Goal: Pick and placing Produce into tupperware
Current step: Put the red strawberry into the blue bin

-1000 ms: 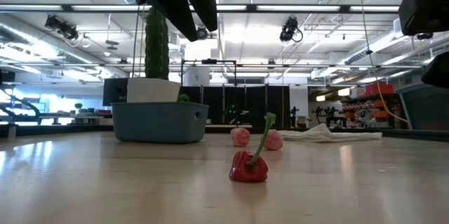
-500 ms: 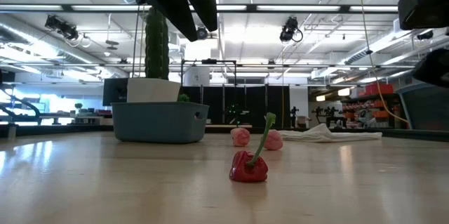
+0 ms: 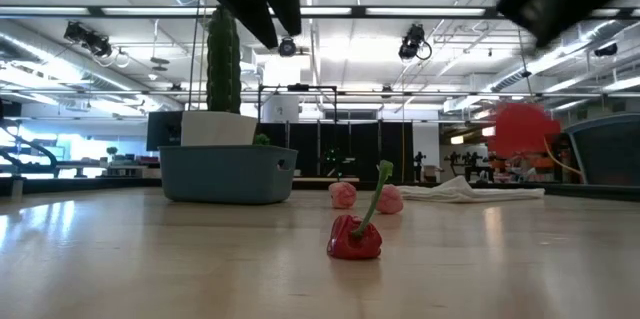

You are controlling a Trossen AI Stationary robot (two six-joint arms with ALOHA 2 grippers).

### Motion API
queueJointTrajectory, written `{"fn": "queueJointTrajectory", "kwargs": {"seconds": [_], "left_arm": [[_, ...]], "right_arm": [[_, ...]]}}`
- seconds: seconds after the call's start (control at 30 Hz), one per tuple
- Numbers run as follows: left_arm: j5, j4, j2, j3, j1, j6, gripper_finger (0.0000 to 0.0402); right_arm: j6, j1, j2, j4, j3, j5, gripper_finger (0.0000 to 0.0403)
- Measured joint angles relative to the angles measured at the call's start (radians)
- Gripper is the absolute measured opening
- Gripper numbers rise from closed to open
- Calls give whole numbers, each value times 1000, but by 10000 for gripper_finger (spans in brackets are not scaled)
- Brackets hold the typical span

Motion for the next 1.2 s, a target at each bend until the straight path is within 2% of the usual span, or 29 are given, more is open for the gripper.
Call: {"fn": "queueJointTrajectory", "kwargs": {"seconds": [0.13, 0.23, 0.37, 0.43, 0.6, 0.7, 0.87, 1.03, 1.2], "left_arm": [[0, -46, -53, 0, 0, -3, 170], [-4, -81, -112, 0, 0, -3, 156], [-36, -140, -204, 0, 0, -2, 137], [-72, -172, -250, 0, 0, -2, 128], [-165, -204, -360, 0, 1, -3, 109], [-213, -204, -405, 1, 1, -3, 101], [-241, -205, -432, 1, 1, -2, 92], [-240, -212, -426, 0, -10, 8, 85], [-240, -211, -413, 0, -22, 4, 82]], "right_arm": [[-175, -90, 0, -138, 154, 118, 2], [-327, -176, 0, -122, 227, 139, 2], [-497, -320, 0, -14, 267, 122, 1], [-551, -404, 0, 56, 267, 58, 1], [-577, -587, 31, 269, 259, -273, 0], [-564, -648, 83, 386, 259, -385, 0], [-549, -692, 233, 468, 257, -472, 0], [-562, -687, 376, 589, 266, -480, 0], [-580, -690, 467, 616, 307, -475, 0]]}}
